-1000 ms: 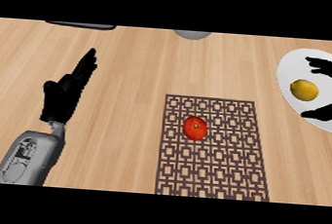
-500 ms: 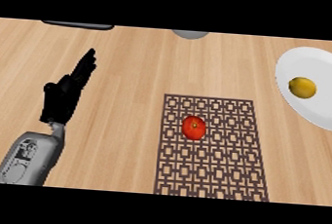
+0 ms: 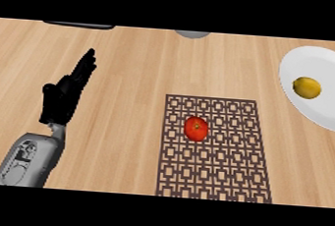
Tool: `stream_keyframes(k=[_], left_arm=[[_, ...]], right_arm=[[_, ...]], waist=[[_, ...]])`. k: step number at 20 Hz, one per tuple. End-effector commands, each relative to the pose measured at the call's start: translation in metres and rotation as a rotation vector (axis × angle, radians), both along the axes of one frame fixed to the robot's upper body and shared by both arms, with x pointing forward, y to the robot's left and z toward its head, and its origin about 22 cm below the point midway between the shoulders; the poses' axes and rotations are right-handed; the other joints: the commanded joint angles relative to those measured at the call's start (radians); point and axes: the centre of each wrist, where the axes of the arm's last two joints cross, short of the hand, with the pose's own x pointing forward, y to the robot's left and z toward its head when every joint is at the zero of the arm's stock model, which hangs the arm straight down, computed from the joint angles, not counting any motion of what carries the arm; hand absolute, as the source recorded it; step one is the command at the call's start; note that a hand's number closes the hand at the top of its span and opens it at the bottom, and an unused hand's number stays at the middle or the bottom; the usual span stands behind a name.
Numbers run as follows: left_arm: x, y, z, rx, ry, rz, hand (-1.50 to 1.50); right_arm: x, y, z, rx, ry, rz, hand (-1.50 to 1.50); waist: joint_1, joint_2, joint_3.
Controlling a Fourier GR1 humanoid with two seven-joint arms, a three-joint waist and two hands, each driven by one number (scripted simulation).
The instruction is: Pick the lemon from the placemat and place it in the plate
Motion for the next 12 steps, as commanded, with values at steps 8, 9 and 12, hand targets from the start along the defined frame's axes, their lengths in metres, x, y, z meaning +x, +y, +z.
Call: stream_keyframes(k=[8,9,12], left_arm=[[0.001,0.007,0.007,-0.01,-0.007,0.008,0.0],[-0.002,0.001,-0.001,-0.014,-0.001,-0.018,0.0],[0.002,-0.008,0.004,-0.016,-0.011,-0.031,0.0]], right_arm=[[-0.036,-0.026,0.001,0.015,-0.005,0.016,-1.5],[-0.033,-0.022,-0.005,0.016,-0.009,0.017,-1.5],[-0.032,-0.023,0.0,0.01,0.006,-0.004,-1.5]], waist=[[0.003,0.001,0.005],[0.008,0.004,0.005],[0.012,0.008,0.006]])
